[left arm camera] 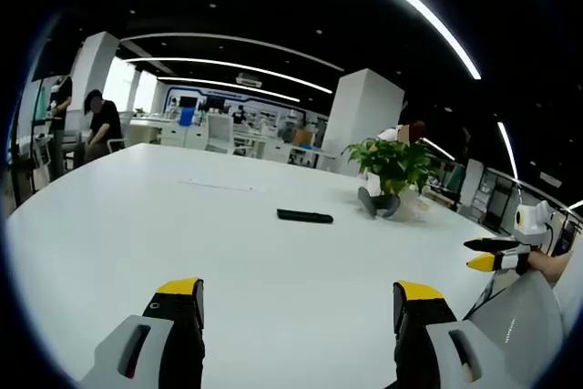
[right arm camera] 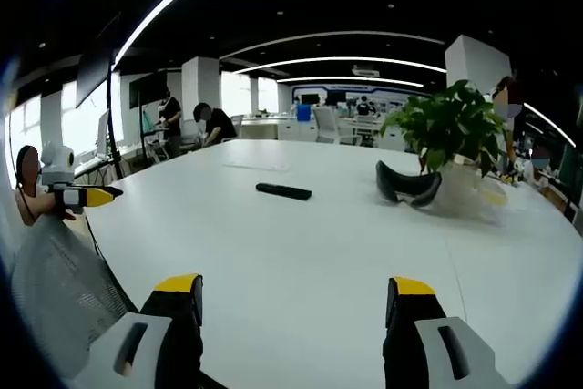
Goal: Press the specified remote control buttons in sequence, fully releasing each button before pressing the next.
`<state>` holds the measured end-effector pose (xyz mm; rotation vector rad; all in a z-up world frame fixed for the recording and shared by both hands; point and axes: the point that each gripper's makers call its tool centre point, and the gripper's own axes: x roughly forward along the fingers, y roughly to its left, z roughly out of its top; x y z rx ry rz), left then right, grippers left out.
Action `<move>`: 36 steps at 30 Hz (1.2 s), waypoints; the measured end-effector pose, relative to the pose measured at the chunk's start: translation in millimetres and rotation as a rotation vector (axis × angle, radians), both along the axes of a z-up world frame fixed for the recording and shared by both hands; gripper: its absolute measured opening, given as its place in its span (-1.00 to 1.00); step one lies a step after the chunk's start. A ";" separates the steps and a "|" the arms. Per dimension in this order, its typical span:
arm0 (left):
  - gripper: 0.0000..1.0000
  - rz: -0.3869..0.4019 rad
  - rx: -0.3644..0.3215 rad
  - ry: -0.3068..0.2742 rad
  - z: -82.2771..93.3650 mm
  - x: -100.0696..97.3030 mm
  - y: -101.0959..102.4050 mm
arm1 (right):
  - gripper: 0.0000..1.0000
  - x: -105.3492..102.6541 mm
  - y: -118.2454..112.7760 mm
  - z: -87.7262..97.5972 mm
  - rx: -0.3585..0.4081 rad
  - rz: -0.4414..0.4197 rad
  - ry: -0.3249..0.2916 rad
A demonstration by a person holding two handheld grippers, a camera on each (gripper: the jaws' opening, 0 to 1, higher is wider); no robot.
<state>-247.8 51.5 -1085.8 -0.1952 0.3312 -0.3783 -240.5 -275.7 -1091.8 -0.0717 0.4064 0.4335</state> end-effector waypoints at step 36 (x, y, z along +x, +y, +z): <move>0.78 -0.007 0.003 -0.006 3.4 -1.2 -1.0 | 0.53 -5.4 7.2 -4.8 -0.014 0.041 0.027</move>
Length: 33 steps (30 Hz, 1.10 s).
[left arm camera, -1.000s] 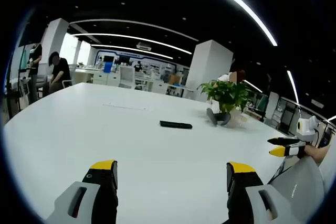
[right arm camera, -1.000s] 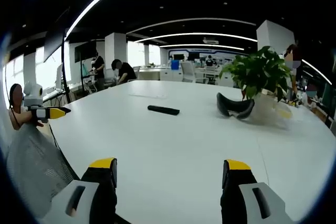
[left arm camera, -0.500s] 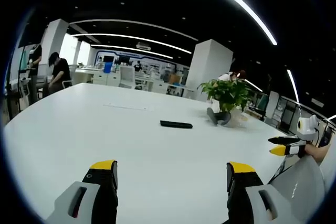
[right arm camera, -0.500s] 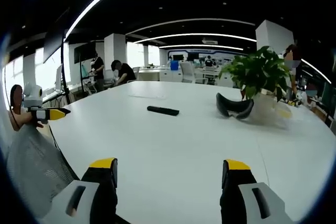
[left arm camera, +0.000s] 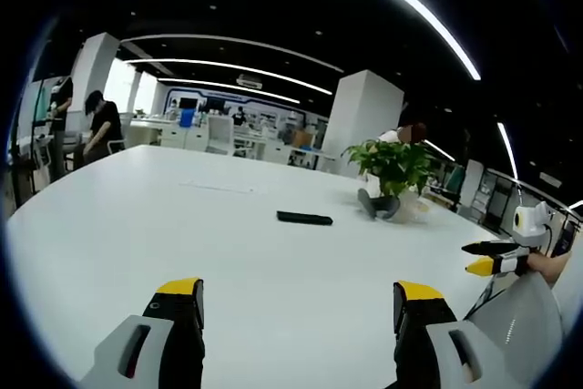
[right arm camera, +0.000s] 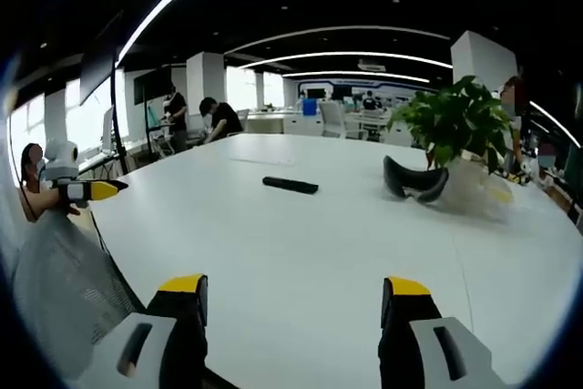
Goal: Press the specified remote control buttons in sequence, fully releasing each button before pressing the next.
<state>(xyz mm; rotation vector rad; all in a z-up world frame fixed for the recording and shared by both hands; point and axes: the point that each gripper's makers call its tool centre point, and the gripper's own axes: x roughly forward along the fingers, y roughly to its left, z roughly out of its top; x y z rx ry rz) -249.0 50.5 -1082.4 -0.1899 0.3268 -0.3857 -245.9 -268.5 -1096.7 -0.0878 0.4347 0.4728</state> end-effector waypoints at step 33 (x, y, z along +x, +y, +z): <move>0.67 -0.406 0.276 0.174 13.3 93.4 -31.7 | 0.24 2.4 -4.0 -2.2 -0.013 0.026 -0.011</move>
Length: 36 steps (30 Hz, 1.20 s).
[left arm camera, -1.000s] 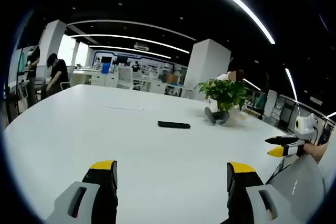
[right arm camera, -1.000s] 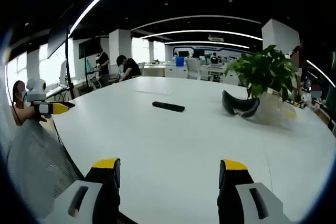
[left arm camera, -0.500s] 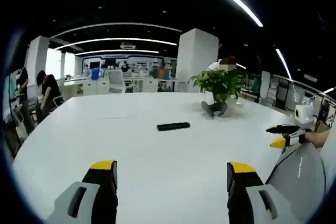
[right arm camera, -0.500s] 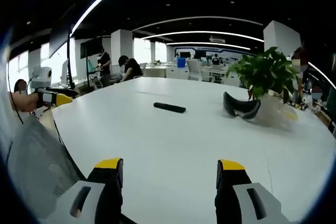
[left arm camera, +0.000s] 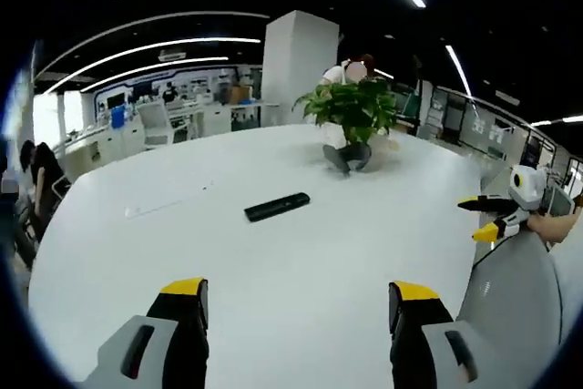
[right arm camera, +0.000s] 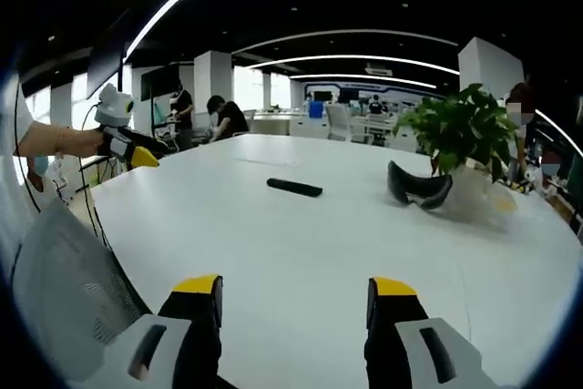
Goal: Press the specified remote control buttons in sequence, fully releasing each button before pressing the next.
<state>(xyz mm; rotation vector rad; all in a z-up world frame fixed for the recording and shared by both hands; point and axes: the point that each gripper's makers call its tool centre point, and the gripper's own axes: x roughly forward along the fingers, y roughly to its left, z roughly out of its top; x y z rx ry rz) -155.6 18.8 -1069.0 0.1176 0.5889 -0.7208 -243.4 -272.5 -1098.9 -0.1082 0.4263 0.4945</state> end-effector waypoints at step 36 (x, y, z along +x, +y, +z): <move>-0.18 -0.327 0.297 0.172 -59.6 165.0 -58.5 | -0.17 -5.0 -0.8 -21.3 -0.014 0.022 0.116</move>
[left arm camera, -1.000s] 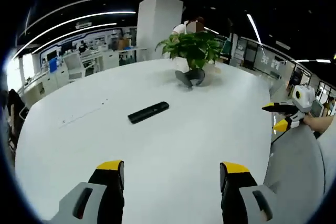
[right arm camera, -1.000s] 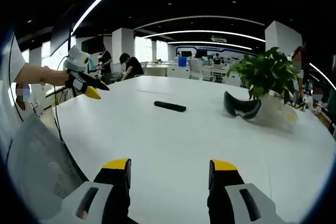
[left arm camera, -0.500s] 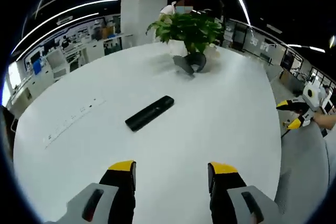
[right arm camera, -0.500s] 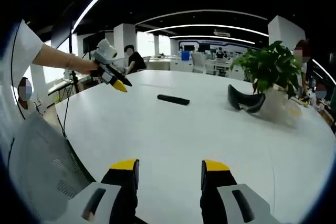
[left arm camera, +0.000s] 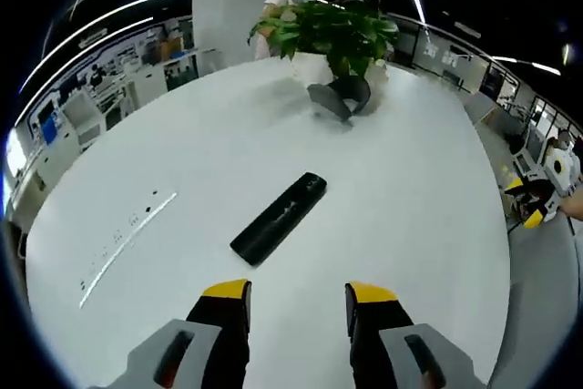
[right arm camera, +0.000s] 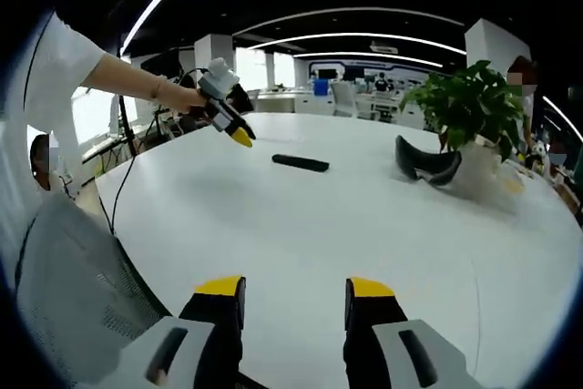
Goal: Press the specified remote control buttons in sequence, fully releasing each button before pressing the next.
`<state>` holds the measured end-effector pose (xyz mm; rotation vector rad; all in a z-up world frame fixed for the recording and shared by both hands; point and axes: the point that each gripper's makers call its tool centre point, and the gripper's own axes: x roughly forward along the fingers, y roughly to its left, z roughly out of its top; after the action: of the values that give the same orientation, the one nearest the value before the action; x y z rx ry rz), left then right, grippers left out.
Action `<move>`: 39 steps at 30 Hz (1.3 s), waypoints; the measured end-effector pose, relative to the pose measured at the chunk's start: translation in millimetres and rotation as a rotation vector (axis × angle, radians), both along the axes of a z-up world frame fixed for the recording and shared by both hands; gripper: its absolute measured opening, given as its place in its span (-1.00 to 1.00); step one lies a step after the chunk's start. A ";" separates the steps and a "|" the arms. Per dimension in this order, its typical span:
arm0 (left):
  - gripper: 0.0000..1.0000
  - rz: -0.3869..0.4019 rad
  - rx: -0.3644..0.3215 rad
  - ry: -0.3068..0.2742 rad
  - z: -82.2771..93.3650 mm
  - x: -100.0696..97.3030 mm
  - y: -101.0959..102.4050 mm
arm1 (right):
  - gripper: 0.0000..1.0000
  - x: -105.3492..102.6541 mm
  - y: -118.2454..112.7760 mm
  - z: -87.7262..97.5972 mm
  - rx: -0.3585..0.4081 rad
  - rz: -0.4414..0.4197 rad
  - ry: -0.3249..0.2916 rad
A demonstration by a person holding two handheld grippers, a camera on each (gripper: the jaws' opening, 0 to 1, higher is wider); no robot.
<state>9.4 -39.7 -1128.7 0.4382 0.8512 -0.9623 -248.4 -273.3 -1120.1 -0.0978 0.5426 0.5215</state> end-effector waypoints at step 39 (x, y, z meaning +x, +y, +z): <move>-0.53 -0.439 0.446 -0.036 -58.8 39.4 -27.7 | -0.25 -8.1 2.0 -7.1 0.006 0.007 0.056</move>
<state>48.8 -67.4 -1187.5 1.0553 0.9579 -1.1592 -256.5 -271.3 -1127.3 -0.0798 0.5959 0.5341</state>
